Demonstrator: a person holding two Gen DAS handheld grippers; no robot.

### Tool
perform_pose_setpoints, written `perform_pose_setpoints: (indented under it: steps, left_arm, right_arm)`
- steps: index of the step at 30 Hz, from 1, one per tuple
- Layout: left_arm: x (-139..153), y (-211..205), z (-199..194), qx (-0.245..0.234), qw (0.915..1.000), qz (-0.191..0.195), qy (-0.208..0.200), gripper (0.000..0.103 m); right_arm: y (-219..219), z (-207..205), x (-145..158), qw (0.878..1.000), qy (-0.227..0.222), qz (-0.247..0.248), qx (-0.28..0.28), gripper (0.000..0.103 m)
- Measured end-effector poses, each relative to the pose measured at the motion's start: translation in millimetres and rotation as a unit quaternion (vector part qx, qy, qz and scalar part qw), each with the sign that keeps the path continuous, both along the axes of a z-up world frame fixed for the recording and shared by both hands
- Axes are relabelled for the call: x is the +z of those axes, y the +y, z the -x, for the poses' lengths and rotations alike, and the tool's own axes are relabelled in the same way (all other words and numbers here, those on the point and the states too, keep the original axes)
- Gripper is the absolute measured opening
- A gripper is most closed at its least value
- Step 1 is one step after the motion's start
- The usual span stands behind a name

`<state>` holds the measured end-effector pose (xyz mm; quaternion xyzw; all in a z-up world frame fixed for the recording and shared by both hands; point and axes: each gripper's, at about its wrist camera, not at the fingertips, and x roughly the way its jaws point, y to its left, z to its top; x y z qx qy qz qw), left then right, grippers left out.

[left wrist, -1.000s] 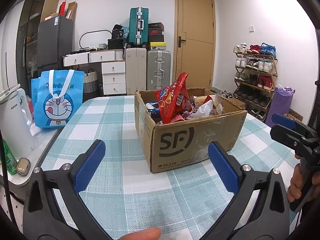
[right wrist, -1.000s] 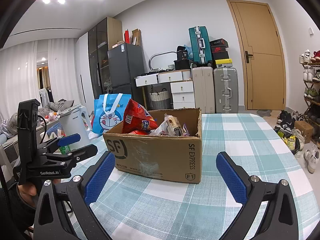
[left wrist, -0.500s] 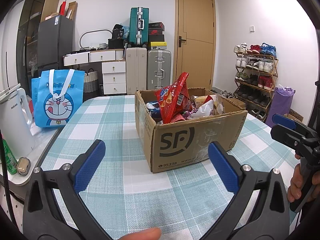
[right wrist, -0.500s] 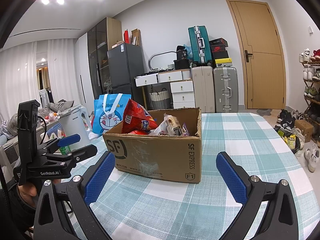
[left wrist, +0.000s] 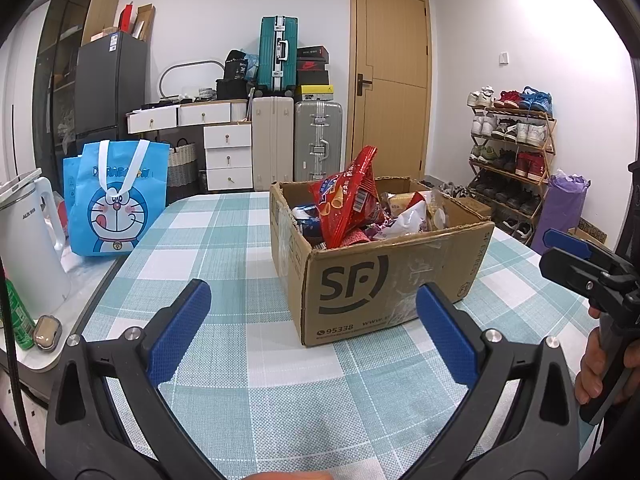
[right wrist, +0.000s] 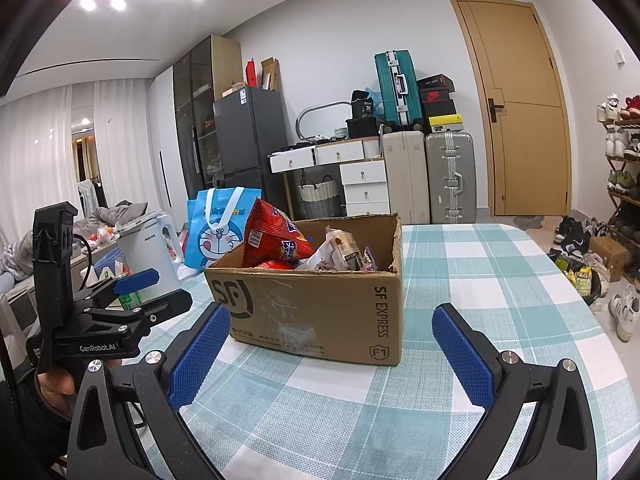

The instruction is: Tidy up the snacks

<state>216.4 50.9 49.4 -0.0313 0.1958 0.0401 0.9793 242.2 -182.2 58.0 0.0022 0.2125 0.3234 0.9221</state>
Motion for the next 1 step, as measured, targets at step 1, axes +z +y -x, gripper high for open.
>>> perform_pose_setpoints:
  steps: [1]
  left_arm:
    - [-0.3,0.3,-0.4,0.001,1.0000,0.000,0.000,0.102]
  right_arm:
    - [0.0,0.1,0.0,1.000,0.000,0.000,0.000,0.103]
